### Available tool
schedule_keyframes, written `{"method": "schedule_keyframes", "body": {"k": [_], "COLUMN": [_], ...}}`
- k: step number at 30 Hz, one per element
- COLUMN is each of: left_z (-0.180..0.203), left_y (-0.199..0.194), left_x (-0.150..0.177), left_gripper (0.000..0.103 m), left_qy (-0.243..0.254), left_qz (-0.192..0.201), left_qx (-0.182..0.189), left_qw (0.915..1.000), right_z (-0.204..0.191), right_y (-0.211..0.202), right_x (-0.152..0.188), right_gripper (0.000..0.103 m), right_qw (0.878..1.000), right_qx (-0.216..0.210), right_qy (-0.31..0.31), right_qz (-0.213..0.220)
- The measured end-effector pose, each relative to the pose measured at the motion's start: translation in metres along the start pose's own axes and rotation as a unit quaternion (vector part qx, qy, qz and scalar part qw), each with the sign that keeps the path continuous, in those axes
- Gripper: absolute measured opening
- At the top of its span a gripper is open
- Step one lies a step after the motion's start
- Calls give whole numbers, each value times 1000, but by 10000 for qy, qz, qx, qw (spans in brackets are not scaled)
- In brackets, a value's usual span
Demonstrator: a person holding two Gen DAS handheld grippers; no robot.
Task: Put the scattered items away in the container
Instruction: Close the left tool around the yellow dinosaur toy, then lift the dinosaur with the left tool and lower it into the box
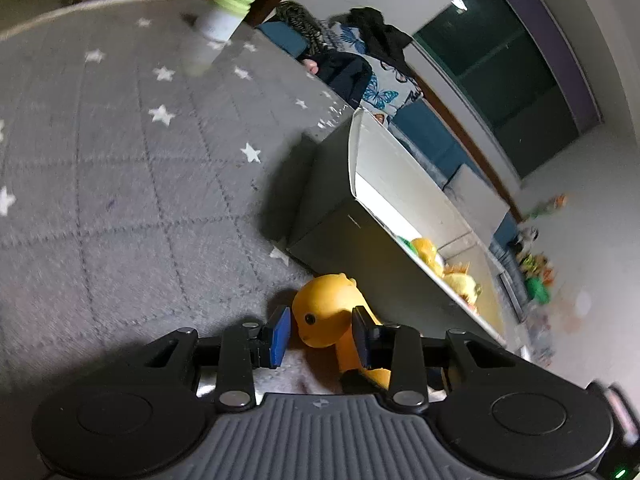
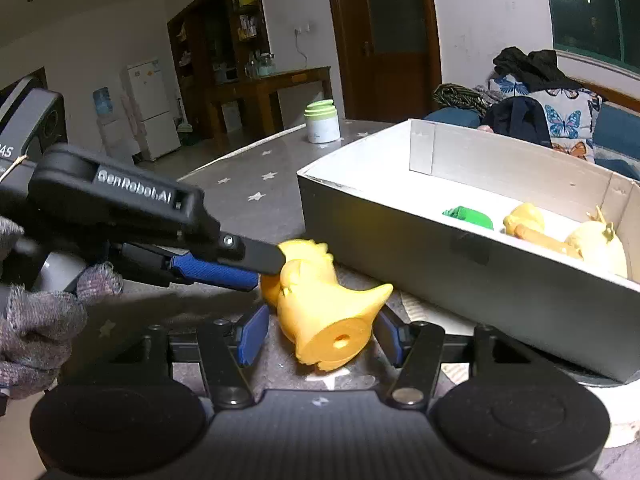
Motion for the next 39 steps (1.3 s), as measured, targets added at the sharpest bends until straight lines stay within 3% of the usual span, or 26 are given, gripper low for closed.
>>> {"method": "schedule_keyframes", "body": {"k": [5, 14, 20, 31, 34, 39], "left_z": [-2, 0, 6, 19, 27, 59], "left_y": [-3, -1, -1, 1, -3, -18], "left_x": [-3, 3, 9, 19, 19, 15], "left_gripper": [38, 40, 40, 39, 30, 30], "left_qy": [-137, -169, -84, 92, 244, 788], "left_qz": [70, -4, -79, -207, -196, 33], "left_qx": [120, 50, 45, -41, -28, -80], "left_qw": [9998, 9998, 9999, 9997, 9995, 9969], "right_z": [-10, -26, -16, -19, -22, -28], "right_y": [-5, -11, 1, -2, -7, -27], "right_x": [3, 5, 2, 6, 6, -3], "right_gripper": [59, 58, 49, 47, 46, 43], "right_qw": [9997, 9990, 9999, 9997, 9998, 9995], "right_qx": [132, -111, 37, 206, 191, 247], "right_qy": [-225, -428, -16, 0, 4, -22], "right_qz": [28, -55, -158, -131, -90, 198]}}
Point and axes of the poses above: each gripper's, at about its wrist camera, not at the fingertips, and y roughly the way its jaws point, z to its right, x to its underside, the point moved 2 cm from there along y, roughly the way its jaws point, and after that the axes turned 5 degrees about y, right-handed, at the moved point
